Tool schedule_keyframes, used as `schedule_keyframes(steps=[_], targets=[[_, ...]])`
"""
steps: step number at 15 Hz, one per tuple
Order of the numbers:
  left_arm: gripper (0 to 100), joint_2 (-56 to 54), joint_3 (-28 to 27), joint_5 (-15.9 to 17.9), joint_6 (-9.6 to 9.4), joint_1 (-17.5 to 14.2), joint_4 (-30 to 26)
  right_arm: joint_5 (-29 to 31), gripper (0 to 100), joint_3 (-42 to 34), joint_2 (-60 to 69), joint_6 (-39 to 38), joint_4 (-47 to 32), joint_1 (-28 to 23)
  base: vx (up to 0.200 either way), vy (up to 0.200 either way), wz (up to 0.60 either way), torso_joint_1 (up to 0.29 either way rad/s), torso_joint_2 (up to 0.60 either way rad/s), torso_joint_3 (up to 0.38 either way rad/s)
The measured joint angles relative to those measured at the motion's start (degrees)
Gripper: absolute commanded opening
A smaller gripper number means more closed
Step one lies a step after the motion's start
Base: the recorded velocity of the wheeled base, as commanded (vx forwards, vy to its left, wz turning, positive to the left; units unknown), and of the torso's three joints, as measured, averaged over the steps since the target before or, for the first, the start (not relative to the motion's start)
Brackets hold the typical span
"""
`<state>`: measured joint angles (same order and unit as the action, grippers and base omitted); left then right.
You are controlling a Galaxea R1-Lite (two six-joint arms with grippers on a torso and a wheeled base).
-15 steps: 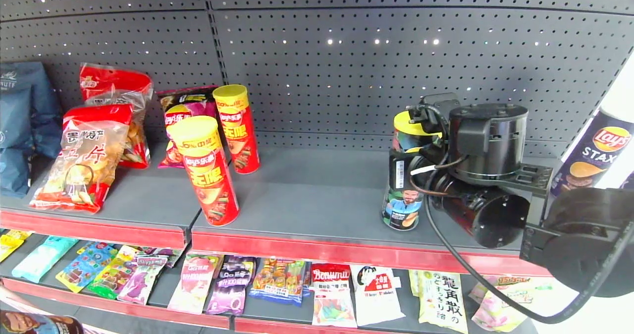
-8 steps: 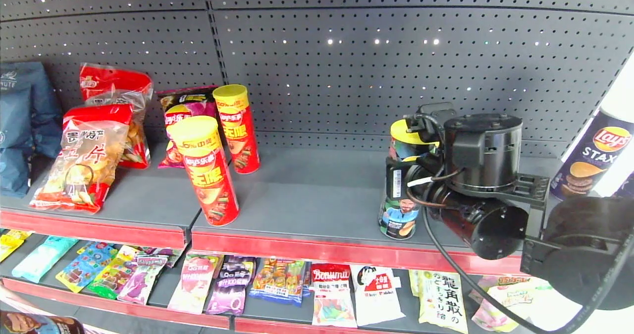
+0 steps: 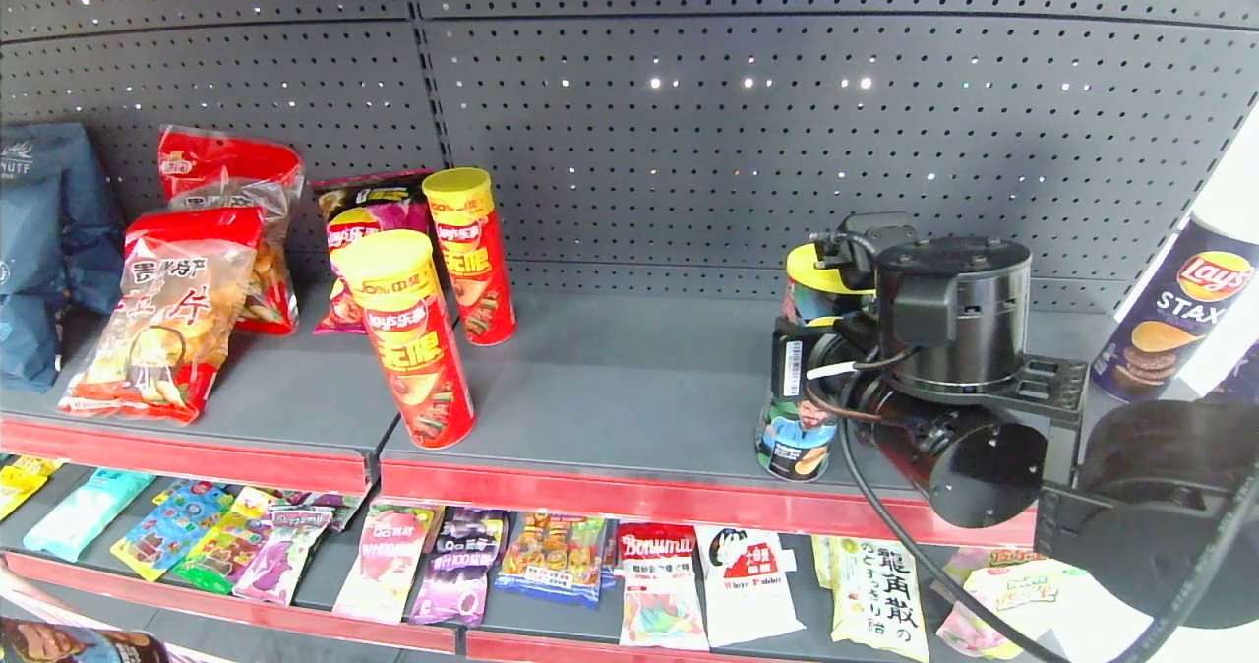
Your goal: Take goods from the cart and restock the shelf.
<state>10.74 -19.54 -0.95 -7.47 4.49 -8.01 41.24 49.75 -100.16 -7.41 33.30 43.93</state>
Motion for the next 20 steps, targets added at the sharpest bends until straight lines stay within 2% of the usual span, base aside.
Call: schedule_keyframes(steps=[11,20], targets=[[0,-0.5,0.1,0.0,0.01,0.0,0.0,0.6,0,-0.3,-0.1,0.0,0.0,0.8,0.000,0.000,0.00,0.000,0.00,0.000],[0,-0.5,0.6,0.0,0.01,0.0,0.0,5.4,0,0.7,-1.2,0.4,-0.3,0.8,0.000,0.000,0.00,0.000,0.00,0.000]])
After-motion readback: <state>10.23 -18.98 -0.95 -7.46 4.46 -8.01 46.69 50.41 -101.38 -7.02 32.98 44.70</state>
